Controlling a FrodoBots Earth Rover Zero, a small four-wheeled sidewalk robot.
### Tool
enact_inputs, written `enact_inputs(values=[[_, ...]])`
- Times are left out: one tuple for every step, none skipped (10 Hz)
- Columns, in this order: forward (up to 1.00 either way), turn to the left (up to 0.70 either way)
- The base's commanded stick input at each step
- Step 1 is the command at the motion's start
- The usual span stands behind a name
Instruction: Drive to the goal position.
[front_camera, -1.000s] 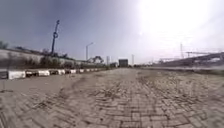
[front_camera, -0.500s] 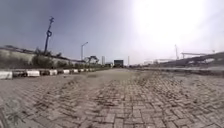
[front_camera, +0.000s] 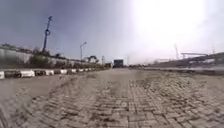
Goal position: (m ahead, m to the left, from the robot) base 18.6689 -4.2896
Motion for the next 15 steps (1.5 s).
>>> enact_inputs(values=[[1.00, 0.00], [1.00, 0.00], [1.00, 0.00], [1.00, 0.00], [1.00, 0.00], [1.00, 0.00], [1.00, 0.00], [1.00, 0.00], [1.00, 0.00], [1.00, 0.00], [1.00, 0.00], [1.00, 0.00], [1.00, 0.00], [1.00, 0.00], [1.00, 0.00]])
